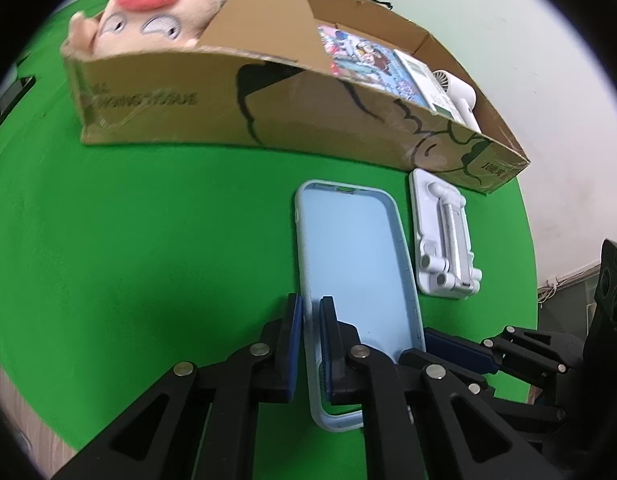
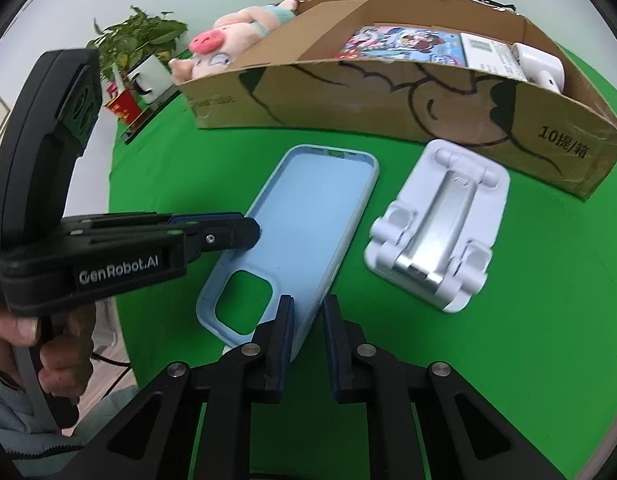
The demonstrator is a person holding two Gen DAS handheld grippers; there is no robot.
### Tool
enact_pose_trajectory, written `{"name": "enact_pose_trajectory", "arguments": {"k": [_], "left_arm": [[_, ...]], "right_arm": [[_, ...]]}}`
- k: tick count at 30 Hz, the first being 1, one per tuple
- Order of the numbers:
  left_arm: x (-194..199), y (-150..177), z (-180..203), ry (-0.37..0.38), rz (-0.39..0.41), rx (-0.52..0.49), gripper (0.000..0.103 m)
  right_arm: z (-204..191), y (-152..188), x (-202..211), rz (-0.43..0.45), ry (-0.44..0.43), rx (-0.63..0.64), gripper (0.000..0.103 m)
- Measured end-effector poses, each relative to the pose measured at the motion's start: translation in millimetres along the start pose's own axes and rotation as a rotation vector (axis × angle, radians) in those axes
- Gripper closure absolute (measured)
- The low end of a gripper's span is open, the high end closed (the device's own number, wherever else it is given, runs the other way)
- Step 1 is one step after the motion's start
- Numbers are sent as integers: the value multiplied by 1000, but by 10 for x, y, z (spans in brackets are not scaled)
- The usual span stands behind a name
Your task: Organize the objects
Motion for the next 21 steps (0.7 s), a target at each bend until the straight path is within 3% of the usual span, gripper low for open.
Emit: {"name": "enact_pose_trajectory", "arguments": {"k": [6, 13, 21], "left_arm": [[54, 118, -38, -26, -18, -7, 95], [62, 103, -28, -59, 4, -21, 97], [443, -57, 86, -89, 112, -58, 98]], "right_arm": [[-44, 2, 5, 16, 6, 9, 88], [-30, -70, 20, 32, 77, 60, 90], [-111, -221, 351, 150, 72, 58, 97]]}}
Point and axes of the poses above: each gripper's, at about its wrist camera, not at the fingertips, and x roughly against the way its jaws point, z to its right, y to its underside, the point moved 10 cm from there along -x, roughly the way its jaws point, and after that the axes turned 3 degrees about -x, right-handed, at the moved point
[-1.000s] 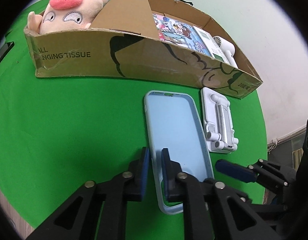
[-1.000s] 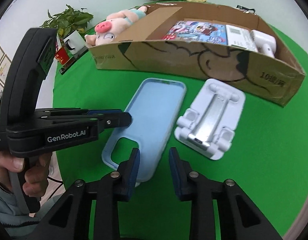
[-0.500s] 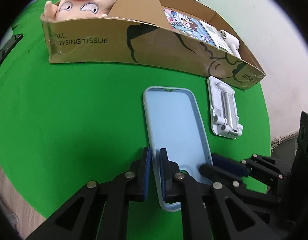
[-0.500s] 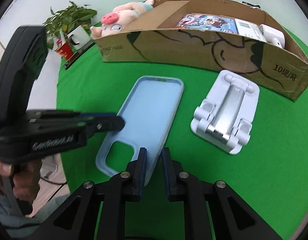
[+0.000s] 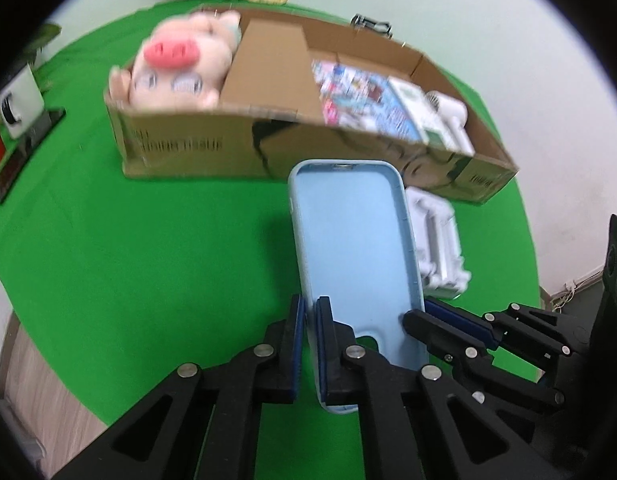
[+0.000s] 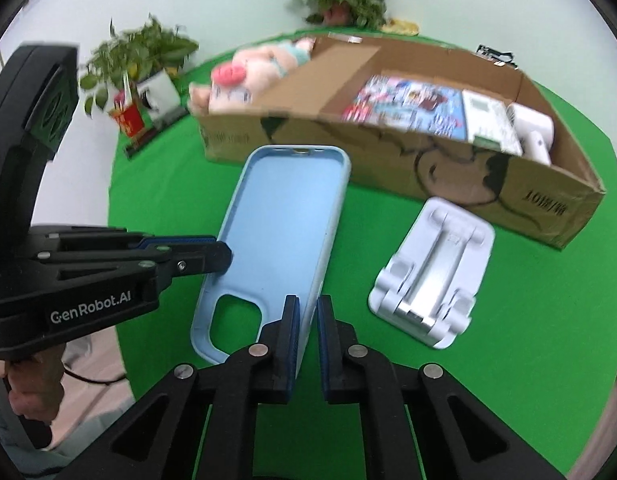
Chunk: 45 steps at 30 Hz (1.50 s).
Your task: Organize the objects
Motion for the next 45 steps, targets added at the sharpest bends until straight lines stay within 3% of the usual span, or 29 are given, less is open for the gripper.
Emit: {"name": "enact_pose_trajectory", "arguments": {"k": [11, 23, 32, 45], "left_arm": [[433, -389, 204, 23, 126, -43, 98], [733, -1046, 432, 27, 255, -113, 99], [772, -1558, 513, 7, 300, -178, 99], [384, -2117, 348, 32, 239, -169, 99]], "right_arm": [[27, -467, 543, 184, 30, -11, 99], [78, -1006, 1005, 341, 64, -40, 99], [300, -1543, 1010, 365, 66, -80, 99], [595, -2121, 578, 303, 50, -135, 99]]}}
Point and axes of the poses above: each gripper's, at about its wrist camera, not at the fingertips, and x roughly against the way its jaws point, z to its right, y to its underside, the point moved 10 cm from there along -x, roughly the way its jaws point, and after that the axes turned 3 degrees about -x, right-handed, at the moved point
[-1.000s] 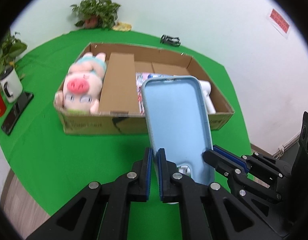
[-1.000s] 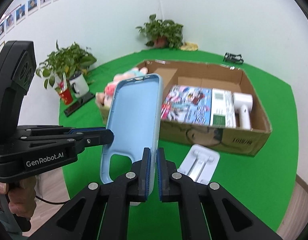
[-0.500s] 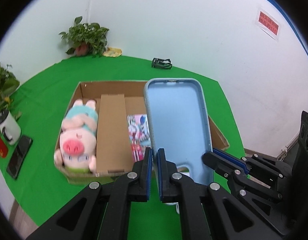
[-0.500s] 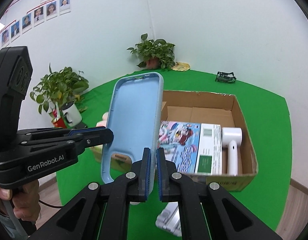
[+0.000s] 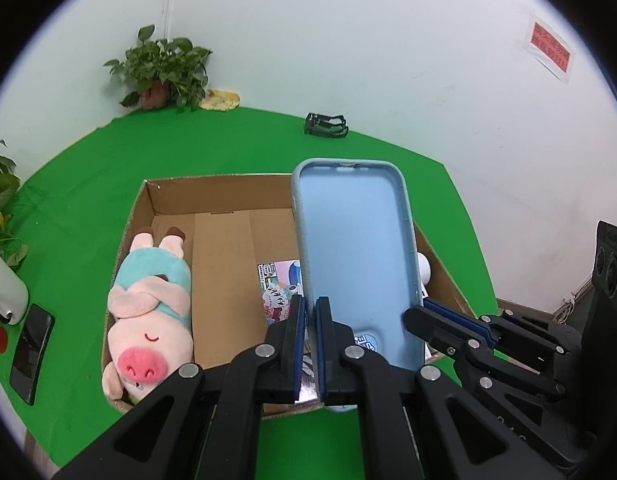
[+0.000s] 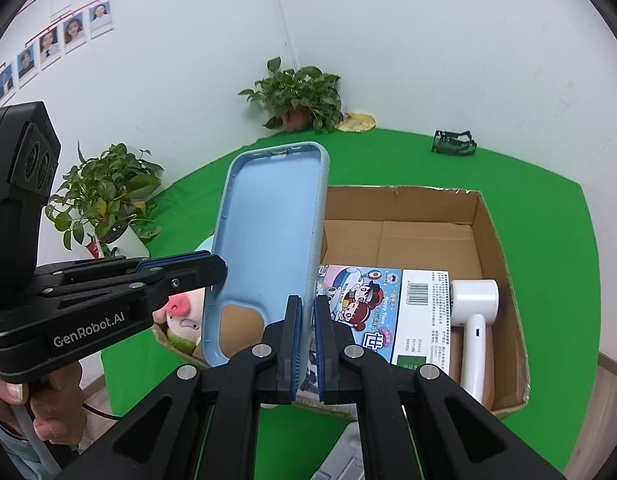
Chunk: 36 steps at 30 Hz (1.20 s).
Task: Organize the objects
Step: 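Lift the phone case with both grippers and carry it over the box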
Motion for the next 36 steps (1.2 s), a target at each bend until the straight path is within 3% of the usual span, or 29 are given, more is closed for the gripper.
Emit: {"name": "enact_pose_trajectory", "arguments": {"k": [11, 18, 24, 29, 36], "left_arm": [[-569, 15, -194, 29, -120, 41, 99], [-996, 148, -274, 6, -229, 47, 99], [-1139, 232, -322, -15, -270, 50, 99], [-1249, 346, -388, -7, -322, 125, 98], [-1098, 289, -429, -11, -268, 130, 97]], "right_arm": [[292, 15, -685, -143, -13, -90, 99], [514, 124, -1089, -229, -16, -135, 99], [623, 240, -1351, -289, -16, -146, 99], [711, 372, -1529, -327, -19, -172, 99], [700, 487, -1699, -364, -36, -185, 95]]}}
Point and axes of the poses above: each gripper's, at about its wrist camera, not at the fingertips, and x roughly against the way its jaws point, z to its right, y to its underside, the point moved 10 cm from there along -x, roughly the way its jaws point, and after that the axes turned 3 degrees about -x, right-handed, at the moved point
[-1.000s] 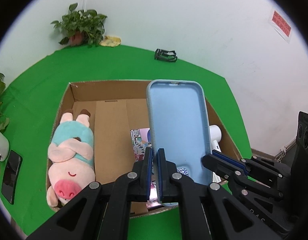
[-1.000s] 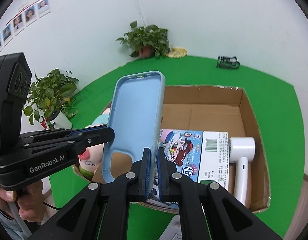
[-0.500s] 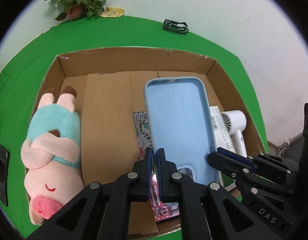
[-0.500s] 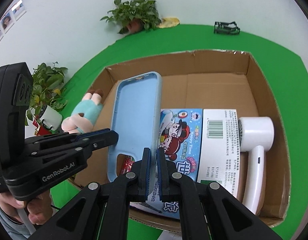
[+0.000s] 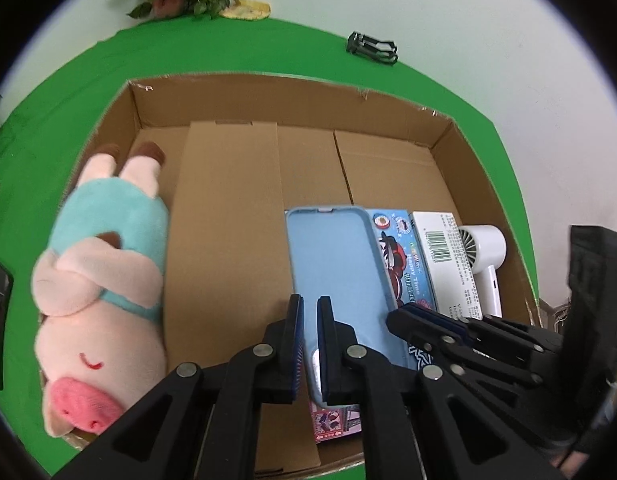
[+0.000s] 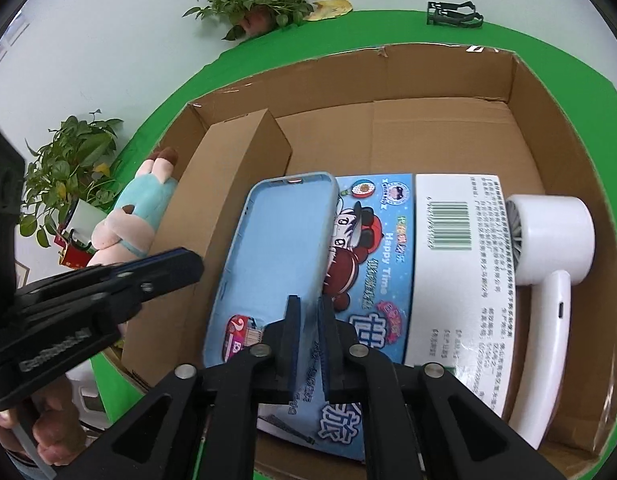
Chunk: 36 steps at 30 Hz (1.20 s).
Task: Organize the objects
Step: 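Lift the phone case with both grippers and carry it over the box, then lower the phone case onto the game box and open both grippers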
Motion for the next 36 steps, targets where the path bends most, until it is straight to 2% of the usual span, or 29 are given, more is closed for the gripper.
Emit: {"name": "enact_pose_trajectory", "arguments": {"k": [8, 10, 12, 14, 15, 16, 17, 19, 20, 21, 24, 32, 35, 36], "left_arm": [[193, 46, -89, -7, 40, 2, 97], [222, 41, -83, -31, 61, -19, 97], [294, 41, -75, -69, 96, -53, 97], [391, 52, -60, -96, 134, -81, 97], [466, 53, -30, -111, 170, -102, 96], [542, 44, 6, -111, 210, -122, 87], [650, 44, 53, -109, 270, -144, 77], [867, 49, 113, -156, 393, -171, 13], [982, 60, 136, -189, 458, -180, 9], [1053, 73, 165, -202, 493, -193, 8], [1078, 136, 204, -212, 482, -203, 8], [1096, 284, 45, -244, 450, -172, 8], [1070, 361, -35, -258, 432, -154, 8], [1056, 379, -63, -260, 428, -146, 8]], "right_arm": [[-126, -24, -149, 0, 46, 51, 94], [-112, -16, -121, 4, 43, 55, 94], [-67, -37, -37, 41, 76, 68, 92], [-23, -65, 123, 96, 115, 77, 75], [-22, -67, 262, 141, 131, 95, 43], [-17, -68, 379, 181, 141, 109, 5], [-16, -64, 562, 252, 158, 125, 1], [-27, -27, 813, 334, 182, 160, 0], [-31, 9, 907, 353, 187, 173, 0], [-27, 39, 968, 365, 186, 173, 0], [-20, 103, 1001, 360, 163, 155, 0], [29, 182, 454, 172, 98, 132, 3], [-15, 133, 230, 120, 69, 123, 6], [-59, 126, 146, 98, 51, 127, 16]]}}
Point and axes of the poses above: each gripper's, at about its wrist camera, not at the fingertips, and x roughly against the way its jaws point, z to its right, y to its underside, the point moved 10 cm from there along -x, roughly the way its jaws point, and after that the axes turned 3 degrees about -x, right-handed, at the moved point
